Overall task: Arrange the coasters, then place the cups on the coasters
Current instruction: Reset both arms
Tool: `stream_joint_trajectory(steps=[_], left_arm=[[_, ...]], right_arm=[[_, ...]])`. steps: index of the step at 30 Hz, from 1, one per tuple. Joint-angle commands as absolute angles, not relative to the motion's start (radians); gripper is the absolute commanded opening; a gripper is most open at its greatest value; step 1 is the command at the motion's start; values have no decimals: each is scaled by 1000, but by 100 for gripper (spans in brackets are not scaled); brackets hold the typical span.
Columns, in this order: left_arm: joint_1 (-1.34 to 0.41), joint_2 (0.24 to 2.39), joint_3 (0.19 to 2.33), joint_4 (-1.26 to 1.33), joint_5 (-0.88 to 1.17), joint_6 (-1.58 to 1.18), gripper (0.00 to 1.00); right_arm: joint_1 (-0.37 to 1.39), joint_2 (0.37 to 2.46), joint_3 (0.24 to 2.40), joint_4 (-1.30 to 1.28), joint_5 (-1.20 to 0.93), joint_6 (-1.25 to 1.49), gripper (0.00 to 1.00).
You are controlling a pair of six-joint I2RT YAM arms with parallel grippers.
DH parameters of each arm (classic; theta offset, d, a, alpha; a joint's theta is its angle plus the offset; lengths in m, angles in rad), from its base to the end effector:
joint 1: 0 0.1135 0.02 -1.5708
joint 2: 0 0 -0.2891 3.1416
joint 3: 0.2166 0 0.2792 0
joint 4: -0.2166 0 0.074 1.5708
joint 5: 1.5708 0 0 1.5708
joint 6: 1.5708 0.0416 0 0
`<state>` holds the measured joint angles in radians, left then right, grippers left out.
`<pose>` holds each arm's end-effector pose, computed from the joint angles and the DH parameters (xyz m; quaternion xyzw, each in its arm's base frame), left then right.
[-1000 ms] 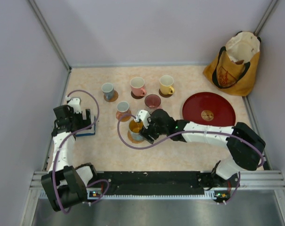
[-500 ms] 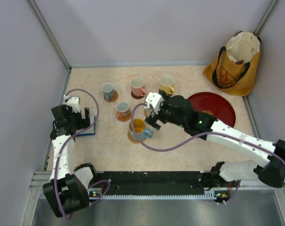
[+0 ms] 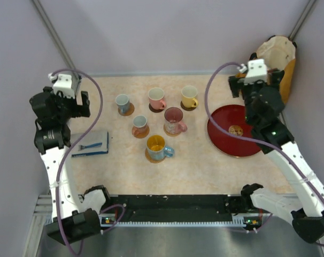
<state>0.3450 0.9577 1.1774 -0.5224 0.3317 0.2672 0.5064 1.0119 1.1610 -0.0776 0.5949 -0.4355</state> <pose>0.2068 0.0599 0.4341 0.0668 0.7978 0.0492 0.5972 0.2174 0.0939 0.4662 -0.1044 0.6779 -0.1748 0.7064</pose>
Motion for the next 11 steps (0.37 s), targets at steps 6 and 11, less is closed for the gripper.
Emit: stream_joint_trajectory(steps=[6, 11], left_arm=[[174, 1081, 1358, -531, 259, 219, 99], [101, 1086, 1370, -517, 215, 210, 99]], right_arm=[[327, 805, 1201, -9, 653, -445, 99], [328, 799, 1198, -35, 635, -420, 99]])
